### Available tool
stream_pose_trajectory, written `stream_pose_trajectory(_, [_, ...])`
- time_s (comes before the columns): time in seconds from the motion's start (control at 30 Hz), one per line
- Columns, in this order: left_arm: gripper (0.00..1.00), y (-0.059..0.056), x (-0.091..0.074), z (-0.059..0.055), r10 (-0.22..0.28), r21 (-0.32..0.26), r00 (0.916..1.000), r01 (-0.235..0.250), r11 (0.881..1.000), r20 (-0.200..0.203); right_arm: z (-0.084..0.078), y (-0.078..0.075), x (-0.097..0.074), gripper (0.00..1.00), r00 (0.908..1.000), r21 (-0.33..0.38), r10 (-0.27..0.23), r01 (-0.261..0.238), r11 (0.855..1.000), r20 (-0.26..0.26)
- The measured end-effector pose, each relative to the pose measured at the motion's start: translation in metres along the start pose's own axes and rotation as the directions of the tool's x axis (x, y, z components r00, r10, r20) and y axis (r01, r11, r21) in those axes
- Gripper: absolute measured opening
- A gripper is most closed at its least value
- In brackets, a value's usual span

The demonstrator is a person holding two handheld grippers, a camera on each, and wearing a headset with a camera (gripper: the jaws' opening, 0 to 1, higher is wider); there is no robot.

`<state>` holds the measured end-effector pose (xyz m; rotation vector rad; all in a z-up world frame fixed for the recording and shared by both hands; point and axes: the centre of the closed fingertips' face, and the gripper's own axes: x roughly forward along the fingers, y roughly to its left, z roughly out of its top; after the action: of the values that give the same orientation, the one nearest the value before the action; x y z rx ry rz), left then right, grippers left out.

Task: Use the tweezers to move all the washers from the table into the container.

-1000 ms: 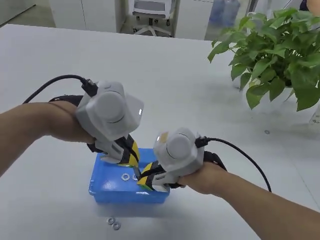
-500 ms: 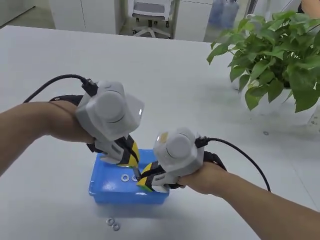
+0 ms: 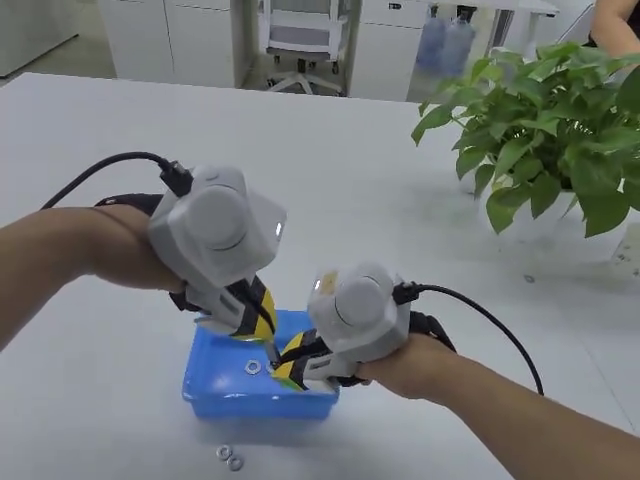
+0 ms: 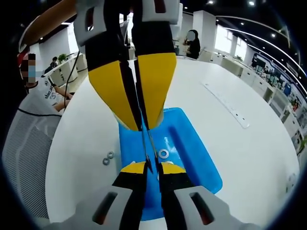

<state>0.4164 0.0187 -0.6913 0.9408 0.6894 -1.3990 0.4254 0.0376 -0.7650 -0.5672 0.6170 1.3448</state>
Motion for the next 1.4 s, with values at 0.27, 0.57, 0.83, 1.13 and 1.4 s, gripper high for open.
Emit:
stream_pose_trajectory(0.27, [0.06, -0.005, -0.014, 0.008, 0.011, 0.008, 0.9999, -0.011, 1.000, -0.008, 0.014, 0.007, -0.008, 0.11, 0.9997, -0.018, -0.012, 0.012, 1.000, 0.020])
stream_pose_trajectory(0.57, [0.06, -0.016, -0.025, 0.010, 0.018, 0.017, 0.9995, -0.017, 1.000, -0.028, 0.024, 0.017, -0.011, 0.11, 0.9987, -0.034, -0.019, 0.020, 0.999, 0.046])
stream_pose_trajectory(0.83, [0.06, -0.027, -0.033, 0.011, 0.020, 0.015, 0.9991, -0.020, 1.000, -0.037, 0.032, 0.030, -0.012, 0.11, 0.9979, -0.047, -0.016, 0.019, 0.999, 0.062])
stream_pose_trajectory(1.13, [0.06, -0.040, -0.037, 0.008, 0.023, 0.007, 0.9989, -0.023, 1.000, -0.040, 0.036, 0.044, -0.009, 0.11, 0.9976, -0.057, -0.006, 0.010, 0.998, 0.069])
stream_pose_trajectory(1.4, [0.06, -0.053, -0.034, 0.003, 0.016, -0.003, 0.9990, -0.016, 1.000, -0.042, 0.033, 0.058, -0.003, 0.11, 0.9979, -0.060, 0.009, -0.005, 0.998, 0.064])
